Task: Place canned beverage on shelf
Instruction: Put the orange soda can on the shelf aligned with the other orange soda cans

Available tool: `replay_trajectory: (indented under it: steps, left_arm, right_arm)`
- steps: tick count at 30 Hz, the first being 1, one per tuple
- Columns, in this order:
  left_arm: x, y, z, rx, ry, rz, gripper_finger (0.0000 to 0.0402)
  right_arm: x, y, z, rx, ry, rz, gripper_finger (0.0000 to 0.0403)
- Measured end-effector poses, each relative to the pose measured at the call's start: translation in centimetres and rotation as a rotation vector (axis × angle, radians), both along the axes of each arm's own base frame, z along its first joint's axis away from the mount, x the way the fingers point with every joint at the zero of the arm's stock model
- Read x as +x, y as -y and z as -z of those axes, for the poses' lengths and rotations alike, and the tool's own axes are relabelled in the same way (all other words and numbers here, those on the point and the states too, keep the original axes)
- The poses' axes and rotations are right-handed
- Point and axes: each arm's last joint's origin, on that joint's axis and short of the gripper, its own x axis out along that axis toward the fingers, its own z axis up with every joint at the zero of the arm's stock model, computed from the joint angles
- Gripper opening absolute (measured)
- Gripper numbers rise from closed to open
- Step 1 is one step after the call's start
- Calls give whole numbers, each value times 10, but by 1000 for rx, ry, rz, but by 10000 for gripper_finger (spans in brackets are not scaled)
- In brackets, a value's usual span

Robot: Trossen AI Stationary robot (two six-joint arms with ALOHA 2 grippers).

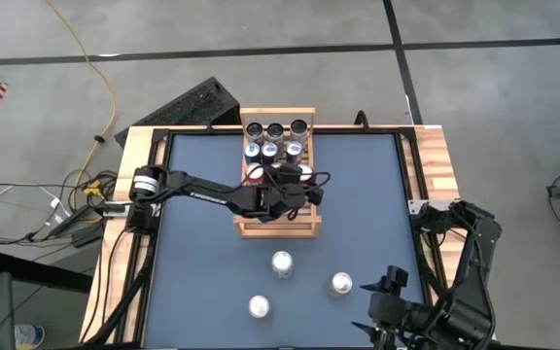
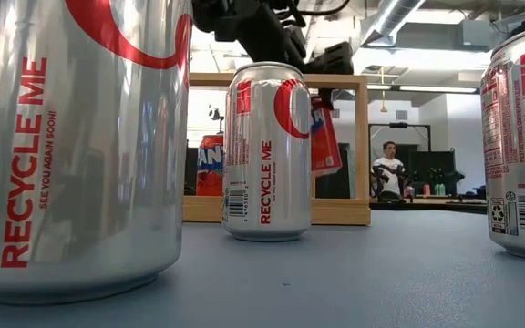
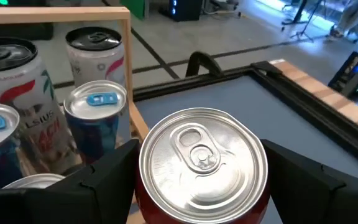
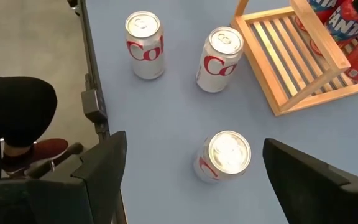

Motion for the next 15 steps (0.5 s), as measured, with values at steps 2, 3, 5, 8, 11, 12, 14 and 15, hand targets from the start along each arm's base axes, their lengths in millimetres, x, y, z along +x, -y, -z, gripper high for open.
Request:
replay_trajectory:
  steps: [2,3,5,8,11,12,14,15]
  left_arm:
    - [-1,-3,1,-6,-4,-9,284]
    - [-1,-4,2,-6,-14,-13,284]
    - [-2,-4,4,-14,-27,-26,284]
    - [-4,-4,6,-11,-38,-61,284]
    - [-5,-6,6,-12,-41,-75,284]
    - [-5,-6,6,-20,-29,-75,284]
    - [-5,-6,6,-26,-18,-76,284]
    - [-4,-6,8,-27,-19,-77,284]
  right_arm:
    - [0,0,0,0,0,0,345]
    - [0,0,0,-1,-1,-1,345]
    - [0,0,0,-3,-1,-4,345]
    - [0,0,0,-5,-2,-4,345]
    - [0,0,0,-7,-3,-7,345]
    - [0,0,0,-9,-4,-9,345]
    - [0,0,0,-17,-6,-18,345]
    - [0,0,0,-19,-6,-20,345]
